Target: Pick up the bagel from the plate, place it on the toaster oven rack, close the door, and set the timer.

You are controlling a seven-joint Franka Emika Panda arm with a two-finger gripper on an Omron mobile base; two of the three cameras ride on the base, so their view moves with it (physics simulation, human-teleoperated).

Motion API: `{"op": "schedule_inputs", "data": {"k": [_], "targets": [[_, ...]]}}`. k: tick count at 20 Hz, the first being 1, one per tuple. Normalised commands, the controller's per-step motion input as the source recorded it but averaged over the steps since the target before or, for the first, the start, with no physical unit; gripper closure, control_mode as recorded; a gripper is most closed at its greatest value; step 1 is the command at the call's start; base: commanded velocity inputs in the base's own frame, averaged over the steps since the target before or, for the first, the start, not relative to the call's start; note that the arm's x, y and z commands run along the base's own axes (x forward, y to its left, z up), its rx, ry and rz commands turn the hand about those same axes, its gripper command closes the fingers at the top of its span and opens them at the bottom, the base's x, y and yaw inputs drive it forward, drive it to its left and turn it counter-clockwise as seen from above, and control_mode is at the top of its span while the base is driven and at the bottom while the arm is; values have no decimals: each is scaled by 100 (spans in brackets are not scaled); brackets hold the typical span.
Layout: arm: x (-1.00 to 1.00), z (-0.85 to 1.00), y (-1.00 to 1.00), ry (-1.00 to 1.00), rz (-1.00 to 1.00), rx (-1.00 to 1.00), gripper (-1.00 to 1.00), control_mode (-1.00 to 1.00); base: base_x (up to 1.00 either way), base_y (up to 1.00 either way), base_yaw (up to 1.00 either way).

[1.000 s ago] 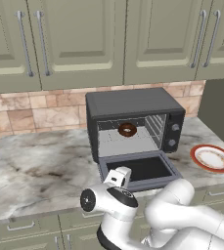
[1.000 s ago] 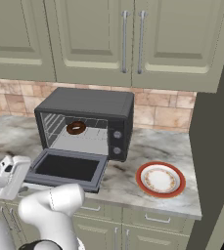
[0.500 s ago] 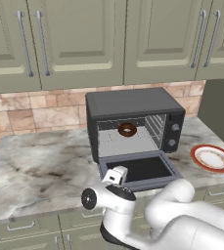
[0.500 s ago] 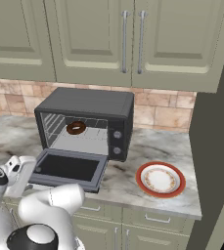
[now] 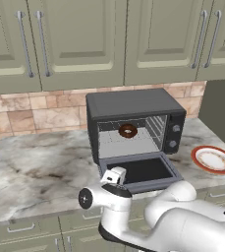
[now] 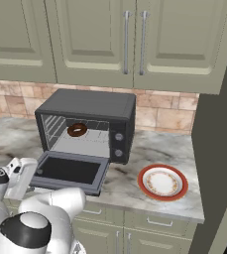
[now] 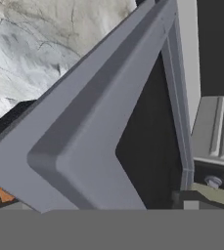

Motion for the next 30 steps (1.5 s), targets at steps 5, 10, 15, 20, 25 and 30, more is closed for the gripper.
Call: {"op": "schedule_inputs", "data": {"k": [5, 10, 15, 20, 25, 30], "targets": [[5, 25, 1, -16, 0, -3, -100, -100, 0, 0, 0], [6, 63, 0, -30, 0, -5, -100, -100, 0, 0, 0], [32, 61, 0, -22, 0, -3, -100, -100, 0, 0, 0], [57, 51, 0, -13, 0, 0, -100, -100, 0, 0, 0], [67, 43, 0, -6, 0, 0, -100, -100, 0, 0, 0], [57, 42, 0, -4, 0, 0, -100, -100, 0, 0, 0]]}}
